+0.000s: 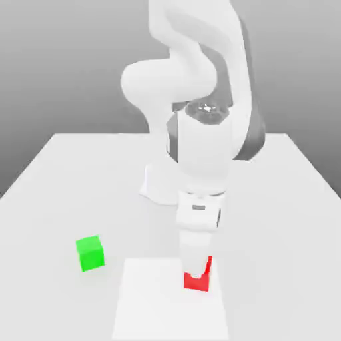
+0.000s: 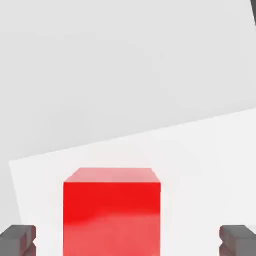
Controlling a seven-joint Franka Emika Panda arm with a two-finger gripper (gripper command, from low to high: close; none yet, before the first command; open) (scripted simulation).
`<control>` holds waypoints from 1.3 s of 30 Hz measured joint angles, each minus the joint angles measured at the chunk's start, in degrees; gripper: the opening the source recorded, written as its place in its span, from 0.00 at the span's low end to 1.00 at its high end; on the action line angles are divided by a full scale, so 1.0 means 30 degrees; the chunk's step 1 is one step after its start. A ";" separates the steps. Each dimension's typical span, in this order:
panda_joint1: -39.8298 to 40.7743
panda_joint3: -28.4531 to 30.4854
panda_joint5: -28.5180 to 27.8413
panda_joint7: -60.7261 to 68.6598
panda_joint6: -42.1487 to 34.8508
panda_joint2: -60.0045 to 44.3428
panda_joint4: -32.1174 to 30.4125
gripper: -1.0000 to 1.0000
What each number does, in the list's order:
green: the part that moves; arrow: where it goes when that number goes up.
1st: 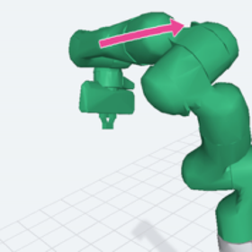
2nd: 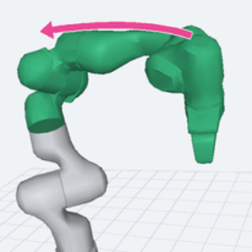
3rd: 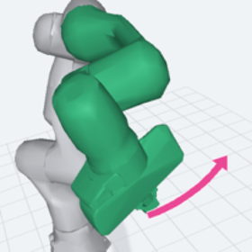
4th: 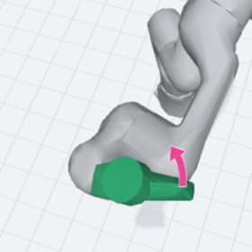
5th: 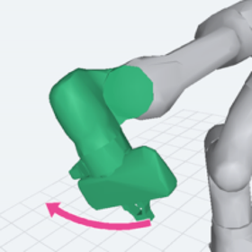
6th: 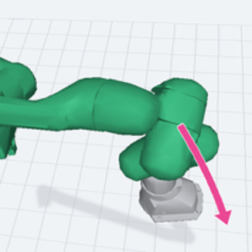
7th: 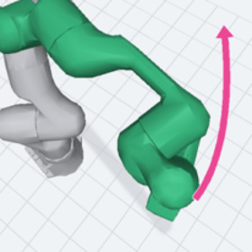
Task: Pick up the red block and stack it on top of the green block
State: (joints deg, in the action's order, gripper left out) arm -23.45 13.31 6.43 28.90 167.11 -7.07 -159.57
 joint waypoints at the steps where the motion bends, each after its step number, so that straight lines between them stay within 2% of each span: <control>1: 0.0202 -0.0292 0.0388 0.0285 0.0295 -0.0363 0.0047 0.50; 5: 0.1221 -0.1681 0.1851 0.1313 0.1522 -0.1872 0.0179 0.50; 6: 0.1483 -0.2000 0.2064 0.1455 0.1761 -0.2162 0.0193 0.00; 13: 0.1519 -0.2037 0.2066 0.1455 0.1739 -0.2184 0.0197 0.00; 20: 0.0455 -0.0362 -0.0364 -0.0253 -0.0181 0.0193 -0.0027 0.00; 28: 0.0592 0.0106 -0.2313 -0.1615 -0.2304 0.2729 -0.0583 0.00; 34: 0.3180 0.1951 -0.3200 -0.0488 -0.3892 0.4648 -0.0958 0.00; 39: 0.5663 0.3585 -0.4736 0.0051 -0.4751 0.6008 -0.1385 0.00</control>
State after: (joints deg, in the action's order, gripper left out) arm -6.46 24.06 -7.77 29.05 152.85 10.95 -163.73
